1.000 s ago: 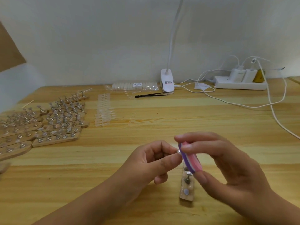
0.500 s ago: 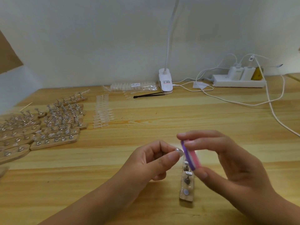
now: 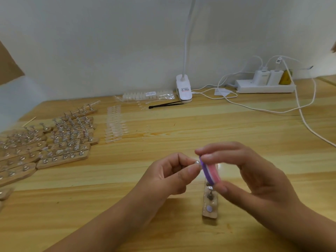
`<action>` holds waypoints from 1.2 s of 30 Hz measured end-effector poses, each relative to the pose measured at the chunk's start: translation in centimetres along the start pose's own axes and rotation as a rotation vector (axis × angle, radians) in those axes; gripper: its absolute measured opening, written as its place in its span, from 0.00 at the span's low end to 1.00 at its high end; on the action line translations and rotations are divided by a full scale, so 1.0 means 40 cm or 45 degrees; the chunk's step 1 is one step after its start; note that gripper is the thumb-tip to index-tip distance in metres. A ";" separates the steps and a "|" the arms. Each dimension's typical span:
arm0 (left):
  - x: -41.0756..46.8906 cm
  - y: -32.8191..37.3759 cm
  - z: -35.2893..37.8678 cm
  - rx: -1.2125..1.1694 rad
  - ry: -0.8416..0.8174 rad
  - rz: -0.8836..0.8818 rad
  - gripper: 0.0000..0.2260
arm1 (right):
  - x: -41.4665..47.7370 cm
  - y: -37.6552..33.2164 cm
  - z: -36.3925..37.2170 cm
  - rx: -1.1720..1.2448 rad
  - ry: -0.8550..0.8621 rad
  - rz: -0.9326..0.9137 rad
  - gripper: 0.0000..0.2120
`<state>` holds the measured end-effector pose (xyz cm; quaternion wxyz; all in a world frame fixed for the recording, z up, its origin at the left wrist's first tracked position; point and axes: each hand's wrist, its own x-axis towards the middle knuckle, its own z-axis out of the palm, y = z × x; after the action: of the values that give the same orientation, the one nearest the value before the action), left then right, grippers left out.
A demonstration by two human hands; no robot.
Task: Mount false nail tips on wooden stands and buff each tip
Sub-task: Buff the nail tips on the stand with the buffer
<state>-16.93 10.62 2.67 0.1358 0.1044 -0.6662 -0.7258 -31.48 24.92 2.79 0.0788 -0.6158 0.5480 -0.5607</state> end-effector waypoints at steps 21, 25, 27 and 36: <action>0.002 -0.001 -0.001 0.007 0.007 0.010 0.10 | -0.006 0.012 0.006 0.025 0.057 0.008 0.14; -0.002 0.001 0.001 -0.001 0.018 0.008 0.08 | -0.002 0.007 -0.002 0.061 0.085 0.109 0.14; -0.005 0.006 0.005 0.017 -0.021 0.013 0.08 | -0.005 0.002 0.002 0.049 0.063 -0.014 0.14; -0.008 0.015 0.010 0.046 0.048 0.045 0.06 | -0.005 0.009 -0.004 -0.034 0.033 0.021 0.13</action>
<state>-16.72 11.07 3.30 0.1594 0.1088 -0.6783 -0.7090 -31.77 25.01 2.49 0.0682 -0.6048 0.5614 -0.5606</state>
